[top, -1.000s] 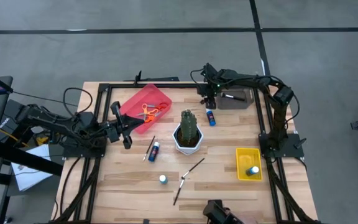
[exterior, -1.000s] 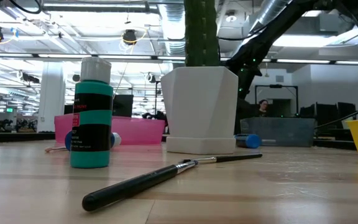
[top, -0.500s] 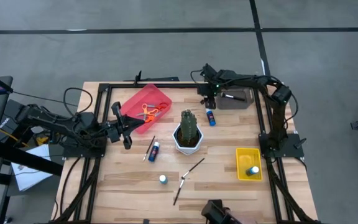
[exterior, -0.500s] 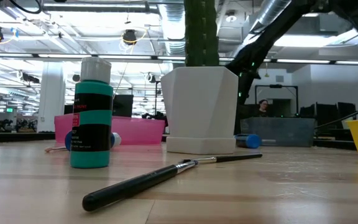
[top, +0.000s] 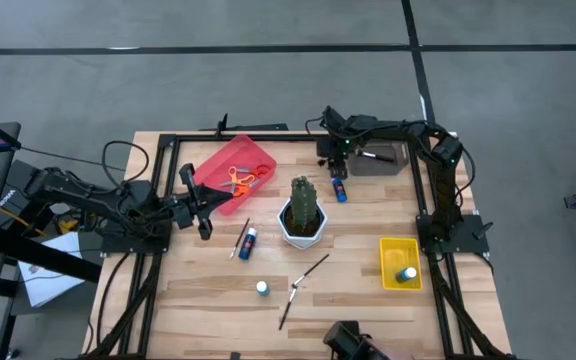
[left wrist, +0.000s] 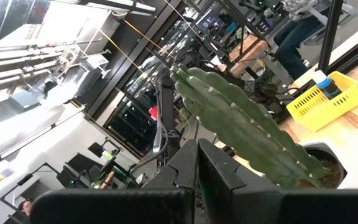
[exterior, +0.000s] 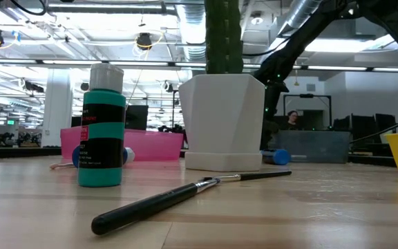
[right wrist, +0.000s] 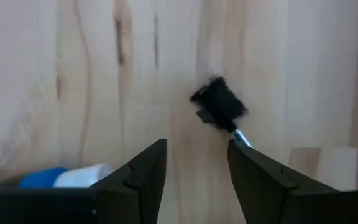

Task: Pick & Place Paint Supplies
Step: Put the lash into the black bin

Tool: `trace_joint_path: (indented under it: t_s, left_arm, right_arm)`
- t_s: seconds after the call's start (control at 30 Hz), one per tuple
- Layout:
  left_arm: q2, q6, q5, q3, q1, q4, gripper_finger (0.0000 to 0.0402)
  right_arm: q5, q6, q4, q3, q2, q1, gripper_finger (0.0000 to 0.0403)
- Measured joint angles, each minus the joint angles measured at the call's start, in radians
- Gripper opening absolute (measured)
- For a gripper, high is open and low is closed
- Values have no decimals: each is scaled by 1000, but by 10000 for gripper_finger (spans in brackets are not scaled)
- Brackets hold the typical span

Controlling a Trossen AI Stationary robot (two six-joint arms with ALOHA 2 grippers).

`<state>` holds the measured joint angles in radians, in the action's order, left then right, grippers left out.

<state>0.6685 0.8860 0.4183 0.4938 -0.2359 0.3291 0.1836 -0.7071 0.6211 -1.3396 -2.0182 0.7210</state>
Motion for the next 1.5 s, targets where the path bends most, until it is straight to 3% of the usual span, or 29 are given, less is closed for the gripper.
trace_joint_path:
  t_s: [0.6,0.8,1.1,1.5]
  left_arm:
    - [0,0,-1,0,0,9,7]
    - [0,0,-2,0,0,8,7]
    - [0,-1,-77,1,0,17,7]
    - [0,-1,-86,1,-1,18,7]
  right_arm:
    - [3,-76,-61,-51,18,-30,166]
    - [56,-64,-25,-51,15,-22,166]
    - [73,-29,-8,-87,-81,-20,166]
    - [40,-2,103,-192,-143,-30,166]
